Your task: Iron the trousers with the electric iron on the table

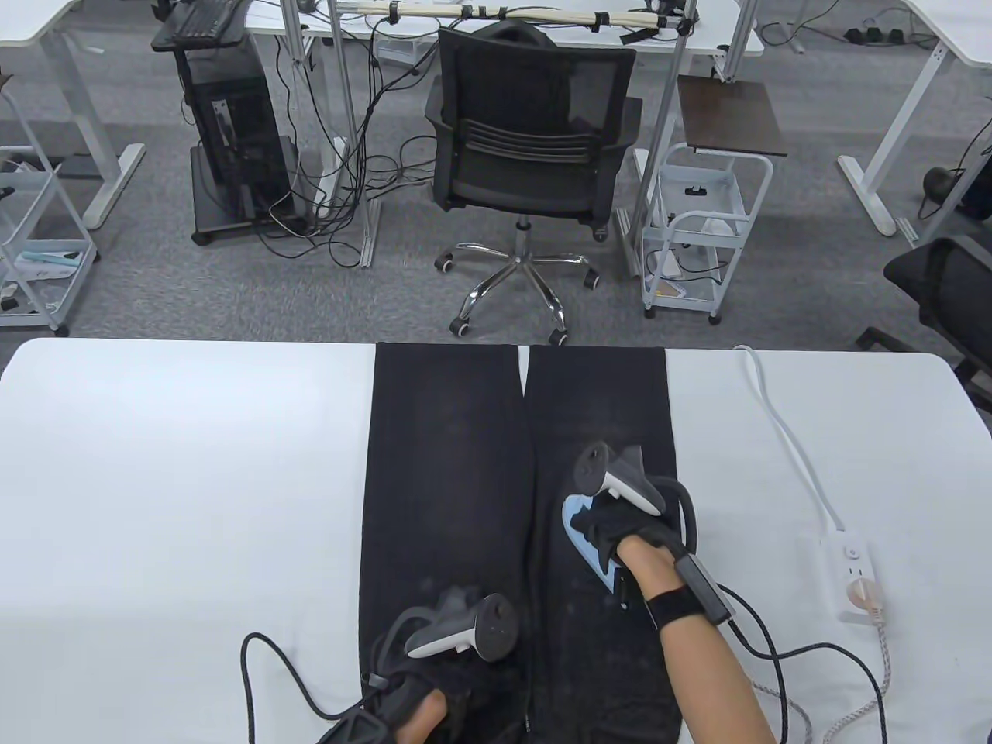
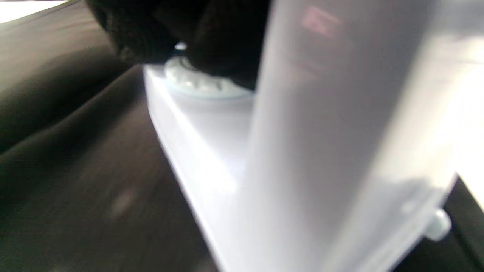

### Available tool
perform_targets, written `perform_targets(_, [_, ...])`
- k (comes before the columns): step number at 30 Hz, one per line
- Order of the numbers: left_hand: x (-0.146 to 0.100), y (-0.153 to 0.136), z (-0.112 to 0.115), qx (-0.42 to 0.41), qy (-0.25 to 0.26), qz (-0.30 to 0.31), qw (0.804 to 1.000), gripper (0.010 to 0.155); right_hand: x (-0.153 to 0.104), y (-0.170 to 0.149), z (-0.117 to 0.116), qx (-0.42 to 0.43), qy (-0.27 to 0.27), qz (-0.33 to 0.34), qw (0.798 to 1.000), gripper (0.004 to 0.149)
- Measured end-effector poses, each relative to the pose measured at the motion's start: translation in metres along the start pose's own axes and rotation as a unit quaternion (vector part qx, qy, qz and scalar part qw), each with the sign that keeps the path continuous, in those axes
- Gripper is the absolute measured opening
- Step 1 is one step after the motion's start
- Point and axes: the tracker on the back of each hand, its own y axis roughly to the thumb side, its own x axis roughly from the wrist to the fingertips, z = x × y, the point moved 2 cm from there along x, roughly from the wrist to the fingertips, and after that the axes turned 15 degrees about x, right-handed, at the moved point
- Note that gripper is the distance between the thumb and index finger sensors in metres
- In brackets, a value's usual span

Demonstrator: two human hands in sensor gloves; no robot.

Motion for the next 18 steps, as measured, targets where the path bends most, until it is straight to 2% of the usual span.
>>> perform_targets(7, [0.0,0.0,0.001,-0.001,0.003,-0.002,1.0,0.098,-0.092,0.009,-0.046,-0.044,0.031,0.095,0.994,0.056])
perform_targets(8, [0.0,0.0,0.001,-0.001,0.004,-0.002,1.0,0.098,-0.104,0.01,-0.051,-0.072,0.014,0.103,0.992,0.055])
perform_targets(10, [0.0,0.0,0.0,0.001,0.004,-0.002,1.0,0.097,-0.121,0.009,-0.061,-0.058,0.031,0.126,0.99,0.056])
perform_targets(11, [0.0,0.0,0.0,0.002,0.004,-0.001,1.0,0.097,-0.128,0.008,-0.062,-0.068,0.008,0.135,0.988,0.056])
perform_targets(15, [0.0,0.001,0.0,0.003,0.004,-0.002,1.0,0.097,-0.123,0.006,-0.059,-0.071,-0.005,0.138,0.988,0.057])
perform_targets(18, [0.0,0.001,0.0,0.004,0.003,-0.002,1.0,0.097,-0.101,0.004,-0.048,-0.069,-0.021,0.131,0.989,0.057])
